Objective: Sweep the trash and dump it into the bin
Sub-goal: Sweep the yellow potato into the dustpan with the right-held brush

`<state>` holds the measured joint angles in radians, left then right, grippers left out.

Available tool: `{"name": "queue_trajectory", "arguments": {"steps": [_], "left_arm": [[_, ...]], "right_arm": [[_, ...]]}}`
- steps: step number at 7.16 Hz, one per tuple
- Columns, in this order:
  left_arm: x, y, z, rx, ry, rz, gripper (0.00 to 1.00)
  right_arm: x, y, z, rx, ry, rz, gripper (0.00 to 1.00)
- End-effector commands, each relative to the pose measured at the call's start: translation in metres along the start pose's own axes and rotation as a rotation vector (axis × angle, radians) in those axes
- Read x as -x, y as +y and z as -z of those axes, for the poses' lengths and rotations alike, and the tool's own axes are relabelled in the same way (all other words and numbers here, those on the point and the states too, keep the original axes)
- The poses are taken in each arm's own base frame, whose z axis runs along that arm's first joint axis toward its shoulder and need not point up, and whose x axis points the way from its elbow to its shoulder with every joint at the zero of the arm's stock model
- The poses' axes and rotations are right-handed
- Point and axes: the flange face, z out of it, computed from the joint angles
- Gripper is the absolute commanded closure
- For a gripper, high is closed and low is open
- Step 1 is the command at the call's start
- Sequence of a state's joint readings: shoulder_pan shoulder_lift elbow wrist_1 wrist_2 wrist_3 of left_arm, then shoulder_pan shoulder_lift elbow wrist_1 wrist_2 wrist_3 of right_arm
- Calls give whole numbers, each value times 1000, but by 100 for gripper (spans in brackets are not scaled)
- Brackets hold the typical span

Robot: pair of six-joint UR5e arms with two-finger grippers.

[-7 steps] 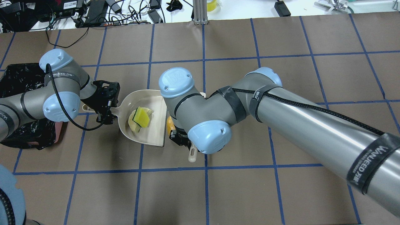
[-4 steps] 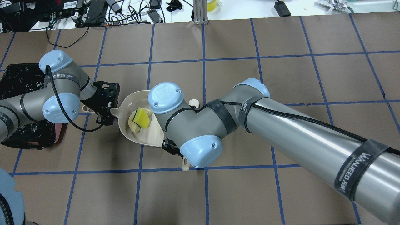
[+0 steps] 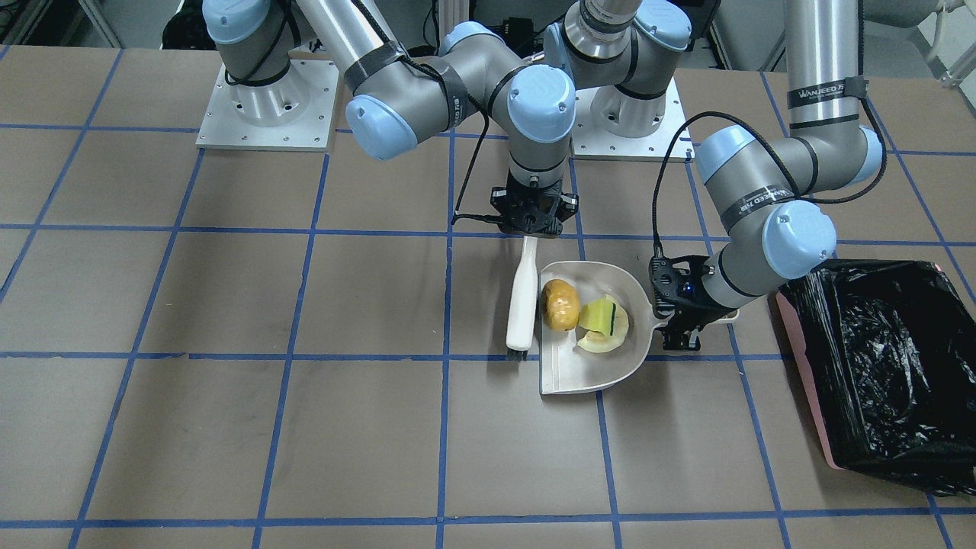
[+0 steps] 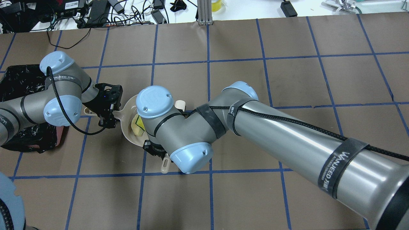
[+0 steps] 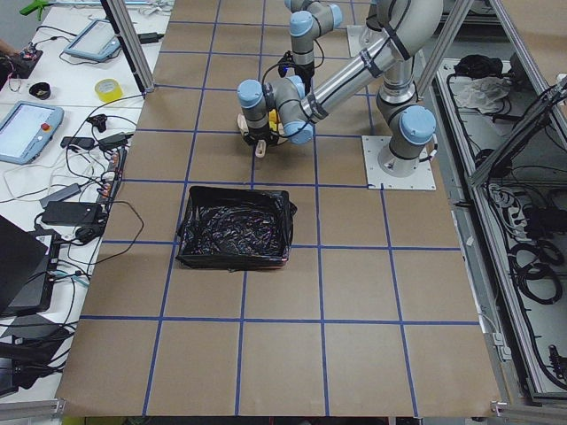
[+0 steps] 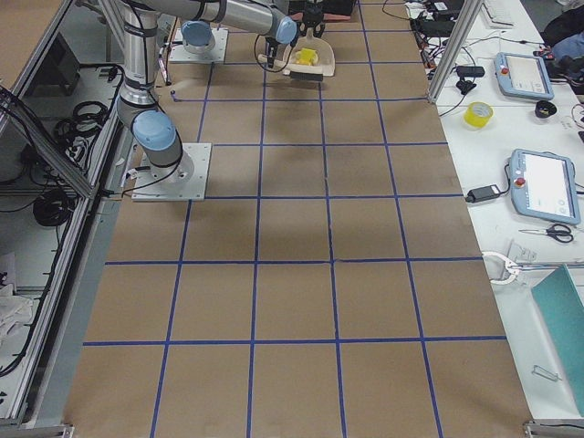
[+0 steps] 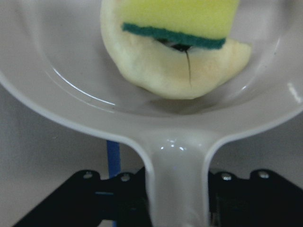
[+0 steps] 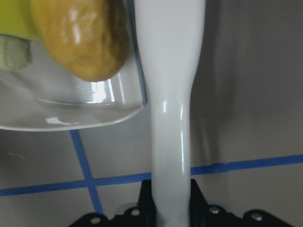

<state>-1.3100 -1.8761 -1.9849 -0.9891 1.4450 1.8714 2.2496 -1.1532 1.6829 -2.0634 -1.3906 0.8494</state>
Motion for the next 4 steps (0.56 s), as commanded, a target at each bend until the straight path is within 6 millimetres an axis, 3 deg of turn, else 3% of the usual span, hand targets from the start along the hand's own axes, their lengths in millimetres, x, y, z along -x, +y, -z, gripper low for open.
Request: {"name": "queue_trajectory", "arguments": {"steps": [1, 2, 4], "left_arm": [[0, 0, 0, 0, -1, 0, 100], [0, 0, 0, 0, -1, 0, 100], [1, 5, 2, -12, -8, 12, 100]], "right_arm": [[34, -11, 14, 19, -23, -46, 100], [50, -6, 5, 21, -25, -41, 100], [52, -7, 5, 25, -2, -33, 100]]}}
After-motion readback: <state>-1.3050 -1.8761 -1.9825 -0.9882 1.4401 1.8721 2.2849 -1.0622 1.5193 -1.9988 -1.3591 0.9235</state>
